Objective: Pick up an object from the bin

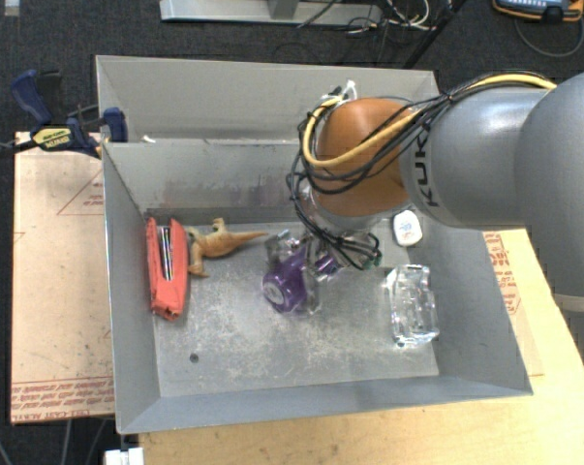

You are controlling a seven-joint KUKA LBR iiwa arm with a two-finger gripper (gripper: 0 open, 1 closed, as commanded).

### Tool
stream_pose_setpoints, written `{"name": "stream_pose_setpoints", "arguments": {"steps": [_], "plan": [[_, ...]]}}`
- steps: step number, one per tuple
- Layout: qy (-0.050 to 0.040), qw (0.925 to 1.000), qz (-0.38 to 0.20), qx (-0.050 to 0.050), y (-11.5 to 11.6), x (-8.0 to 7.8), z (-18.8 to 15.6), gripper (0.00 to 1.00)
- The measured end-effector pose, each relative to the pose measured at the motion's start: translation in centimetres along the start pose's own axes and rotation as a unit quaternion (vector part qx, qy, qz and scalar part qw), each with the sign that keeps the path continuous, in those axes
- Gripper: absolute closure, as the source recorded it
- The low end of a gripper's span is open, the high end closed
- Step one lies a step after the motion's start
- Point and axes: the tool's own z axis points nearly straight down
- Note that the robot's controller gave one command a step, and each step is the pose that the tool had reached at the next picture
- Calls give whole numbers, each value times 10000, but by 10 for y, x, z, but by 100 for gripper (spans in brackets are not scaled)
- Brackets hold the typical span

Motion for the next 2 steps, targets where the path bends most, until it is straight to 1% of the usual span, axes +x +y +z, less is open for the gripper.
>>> {"name": "stream_pose_setpoints", "arguments": {"steps": [1,2], "plan": [[-37,9992,-390,15,20,-8,-4,100],[-18,10000,-4,-1,28,-10,-119,100]]}}
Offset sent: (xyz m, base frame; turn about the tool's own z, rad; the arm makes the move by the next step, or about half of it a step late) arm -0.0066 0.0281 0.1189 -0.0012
